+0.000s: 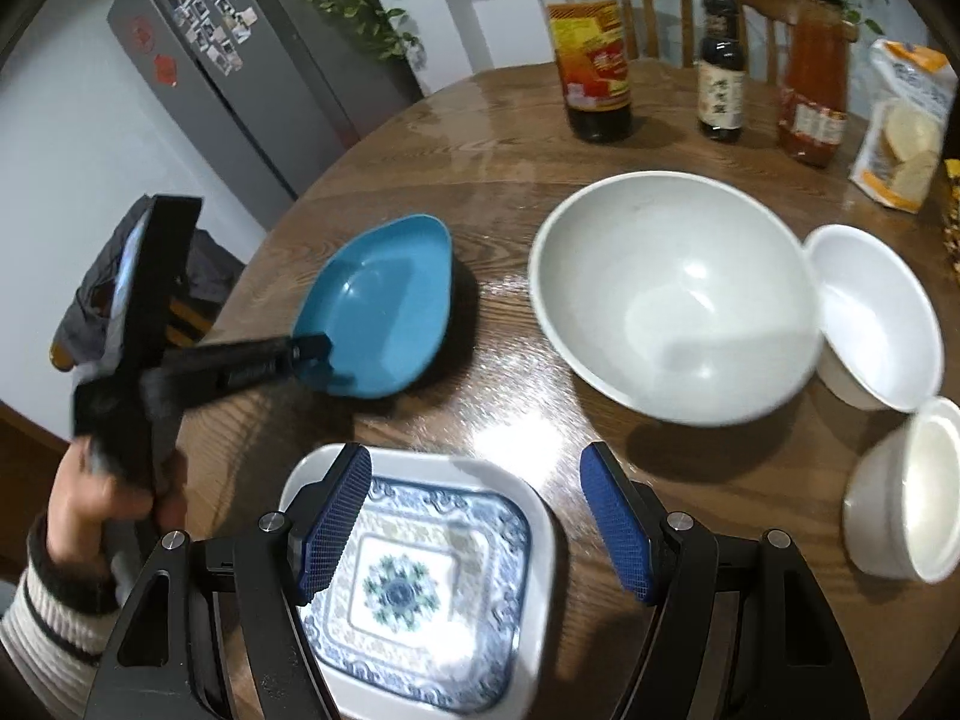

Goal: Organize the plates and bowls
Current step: 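Lift the teal dish with the left tool and carry it over the patterned plate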

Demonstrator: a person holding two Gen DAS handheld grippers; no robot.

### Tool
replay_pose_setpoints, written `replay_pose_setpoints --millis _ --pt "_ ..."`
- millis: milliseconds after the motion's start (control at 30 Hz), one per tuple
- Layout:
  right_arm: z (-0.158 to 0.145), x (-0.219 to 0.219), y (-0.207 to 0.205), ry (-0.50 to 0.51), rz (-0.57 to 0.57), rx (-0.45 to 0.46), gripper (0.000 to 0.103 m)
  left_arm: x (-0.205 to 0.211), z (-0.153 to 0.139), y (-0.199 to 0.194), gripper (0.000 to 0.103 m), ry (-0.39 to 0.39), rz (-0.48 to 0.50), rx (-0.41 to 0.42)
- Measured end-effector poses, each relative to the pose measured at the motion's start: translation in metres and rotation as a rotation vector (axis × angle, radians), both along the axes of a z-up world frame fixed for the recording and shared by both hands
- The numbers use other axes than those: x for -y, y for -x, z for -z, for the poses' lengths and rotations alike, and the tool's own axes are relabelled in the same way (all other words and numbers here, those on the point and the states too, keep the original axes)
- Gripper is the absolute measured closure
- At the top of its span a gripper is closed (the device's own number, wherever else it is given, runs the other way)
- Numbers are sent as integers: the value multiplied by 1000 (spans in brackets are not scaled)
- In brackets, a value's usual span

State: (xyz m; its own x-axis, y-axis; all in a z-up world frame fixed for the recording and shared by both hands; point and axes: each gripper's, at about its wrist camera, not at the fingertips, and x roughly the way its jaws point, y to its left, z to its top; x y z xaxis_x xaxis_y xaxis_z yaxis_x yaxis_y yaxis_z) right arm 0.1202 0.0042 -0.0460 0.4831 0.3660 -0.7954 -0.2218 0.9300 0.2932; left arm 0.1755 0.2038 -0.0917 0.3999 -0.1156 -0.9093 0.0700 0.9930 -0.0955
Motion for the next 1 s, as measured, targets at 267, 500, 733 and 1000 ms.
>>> replay_pose_setpoints --millis 267,500,733,1000 --pt "20 -31 -34 31 -51 -53 30 0 1 26 90 22 73 -35" --pt "35 -43 -48 76 -58 -70 55 -1 1 25 90 18 66 -38" --pt "38 -50 -49 124 -97 -82 87 6 2 18 90 22 58 -35" --pt "26 -52 -46 156 -103 -21 88 6 0 20 90 42 24 -9"
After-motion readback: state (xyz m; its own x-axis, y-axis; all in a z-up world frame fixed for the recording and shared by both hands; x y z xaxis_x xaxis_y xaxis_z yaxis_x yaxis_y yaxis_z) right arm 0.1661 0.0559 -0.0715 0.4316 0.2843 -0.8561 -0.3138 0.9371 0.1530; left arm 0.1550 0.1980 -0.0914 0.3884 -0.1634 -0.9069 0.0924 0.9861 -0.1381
